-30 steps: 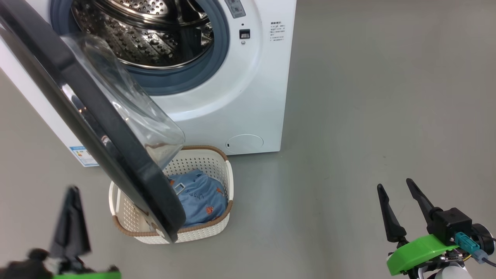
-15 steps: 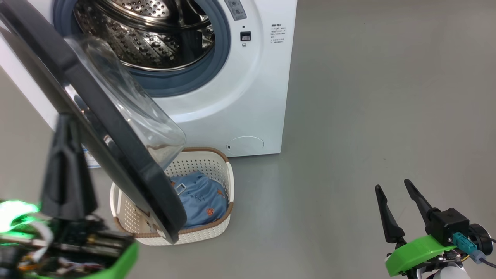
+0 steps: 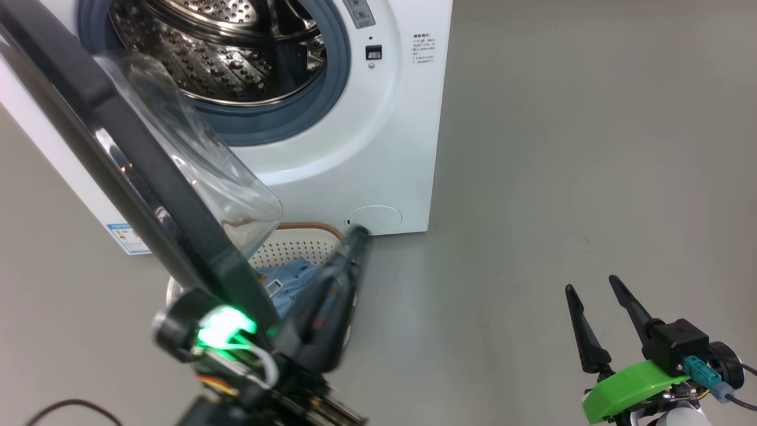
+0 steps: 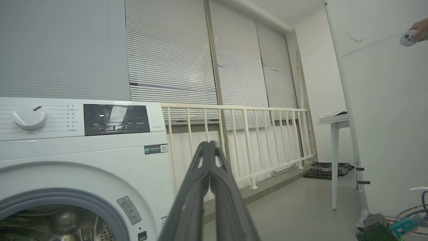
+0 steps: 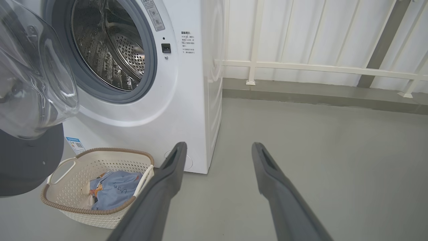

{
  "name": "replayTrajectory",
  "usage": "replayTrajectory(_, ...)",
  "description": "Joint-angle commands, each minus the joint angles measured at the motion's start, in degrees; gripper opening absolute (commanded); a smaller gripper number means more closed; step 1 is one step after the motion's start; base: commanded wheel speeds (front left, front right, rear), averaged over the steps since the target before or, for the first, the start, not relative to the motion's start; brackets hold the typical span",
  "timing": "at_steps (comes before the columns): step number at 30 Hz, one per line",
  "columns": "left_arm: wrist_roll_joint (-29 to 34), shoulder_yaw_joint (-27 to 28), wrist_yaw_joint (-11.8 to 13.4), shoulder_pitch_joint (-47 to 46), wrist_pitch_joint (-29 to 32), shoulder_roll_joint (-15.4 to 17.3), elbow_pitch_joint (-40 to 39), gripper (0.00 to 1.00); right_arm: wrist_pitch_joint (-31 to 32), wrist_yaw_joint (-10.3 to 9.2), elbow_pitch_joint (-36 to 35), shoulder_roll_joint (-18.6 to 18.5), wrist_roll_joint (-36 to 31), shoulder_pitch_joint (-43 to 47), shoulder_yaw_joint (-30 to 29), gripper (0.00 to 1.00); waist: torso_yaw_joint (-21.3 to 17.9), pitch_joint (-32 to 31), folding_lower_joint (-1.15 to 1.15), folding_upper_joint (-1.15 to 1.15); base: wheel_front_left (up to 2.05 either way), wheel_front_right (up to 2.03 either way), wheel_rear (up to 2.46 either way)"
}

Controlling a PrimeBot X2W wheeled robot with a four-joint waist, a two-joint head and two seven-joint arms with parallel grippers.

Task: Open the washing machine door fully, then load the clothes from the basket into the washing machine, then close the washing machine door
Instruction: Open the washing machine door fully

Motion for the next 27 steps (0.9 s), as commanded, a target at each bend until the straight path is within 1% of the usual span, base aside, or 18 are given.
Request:
replayTrajectory(1, -0.55, 0.11, -0.43, -1.01, -0.21, 0.58, -0.07, 0.0, -0.69, 0.36, -1.18, -0.45, 0.53, -0.58, 1.52, 1.0, -0.01, 0.11, 0.0, 0.0, 0.0, 0.0, 0.0)
replayTrajectory(4, -1.19, -3.36, -0.49, -0.3, -0.21, 0.58, 3.09, 0.0, -0.69, 0.36, -1.14, -0.67, 0.69, -0.52, 1.6, 1.0, -0.08, 0.34, 0.0, 0.0, 0.0, 0.0, 0.0)
replayTrajectory(6, -1.77, -4.56, -0.51, 0.32, -0.21, 0.58, 5.42, 0.0, -0.69, 0.36, -1.11, -0.9, 0.95, -0.61, 1.58, 1.0, -0.06, 0.51, 0.0, 0.0, 0.0, 0.0, 0.0)
replayTrajectory(15, -2.45, -5.54, -0.57, 2.8, -0.21, 0.58, 14.56, 0.0, -0.69, 0.36, -1.22, -1.49, 1.48, -0.65, 1.81, 1.0, 0.46, 1.52, 0.0, 0.0, 0.0, 0.0, 0.0)
replayTrajectory(21, -3.44, -4.26, -0.59, 3.4, -0.21, 0.58, 19.2, 0.0, -0.69, 0.36, -1.1, -1.73, 1.93, -1.0, 2.19, 1.0, 0.5, 2.03, 0.0, 0.0, 0.0, 0.0, 0.0)
replayTrajectory(24, -4.93, -2.14, -0.58, 3.24, -0.21, 0.58, 21.78, 0.0, -0.69, 0.36, -1.02, -1.83, 2.1, -1.16, 2.42, 1.0, 0.29, 2.31, 0.0, 0.0, 0.0, 0.0, 0.0)
replayTrajectory(27, -5.08, 0.19, -0.54, 2.49, -0.21, 0.58, 22.97, 0.0, -0.69, 0.36, -1.0, -1.98, 2.29, -1.43, 2.55, 1.0, 0.07, 2.68, 0.0, 0.0, 0.0, 0.0, 0.0)
